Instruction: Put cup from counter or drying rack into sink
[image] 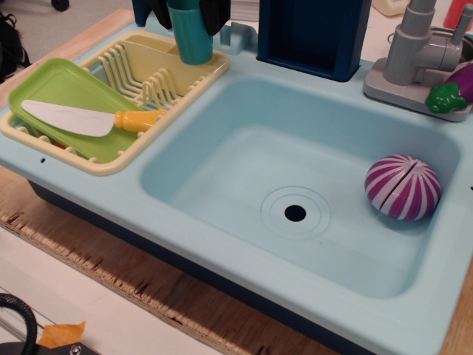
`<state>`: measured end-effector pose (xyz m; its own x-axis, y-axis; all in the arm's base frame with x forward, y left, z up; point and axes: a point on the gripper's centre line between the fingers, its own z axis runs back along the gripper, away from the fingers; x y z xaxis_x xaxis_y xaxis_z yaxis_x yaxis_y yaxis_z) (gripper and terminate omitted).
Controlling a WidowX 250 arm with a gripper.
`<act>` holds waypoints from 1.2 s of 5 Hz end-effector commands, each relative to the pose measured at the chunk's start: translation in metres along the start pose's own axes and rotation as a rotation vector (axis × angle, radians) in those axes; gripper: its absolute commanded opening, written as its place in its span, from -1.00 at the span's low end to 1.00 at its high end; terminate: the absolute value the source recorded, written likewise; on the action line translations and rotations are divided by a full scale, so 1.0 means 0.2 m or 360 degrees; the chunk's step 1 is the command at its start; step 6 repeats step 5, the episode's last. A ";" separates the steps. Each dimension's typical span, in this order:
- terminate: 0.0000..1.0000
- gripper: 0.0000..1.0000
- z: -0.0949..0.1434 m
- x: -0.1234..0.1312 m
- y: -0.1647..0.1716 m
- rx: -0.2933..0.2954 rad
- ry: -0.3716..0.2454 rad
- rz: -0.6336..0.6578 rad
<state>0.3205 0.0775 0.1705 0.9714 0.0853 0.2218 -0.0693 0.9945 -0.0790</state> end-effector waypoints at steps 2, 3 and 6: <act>-1.00 -1.00 0.15 -0.17 -0.32 -0.0255 -0.0304 -0.0100; -1.00 1.00 0.06 -0.25 -0.41 -0.0412 -0.0280 -0.0075; 1.00 1.00 0.04 -0.28 -0.44 -0.0563 -0.0214 -0.0070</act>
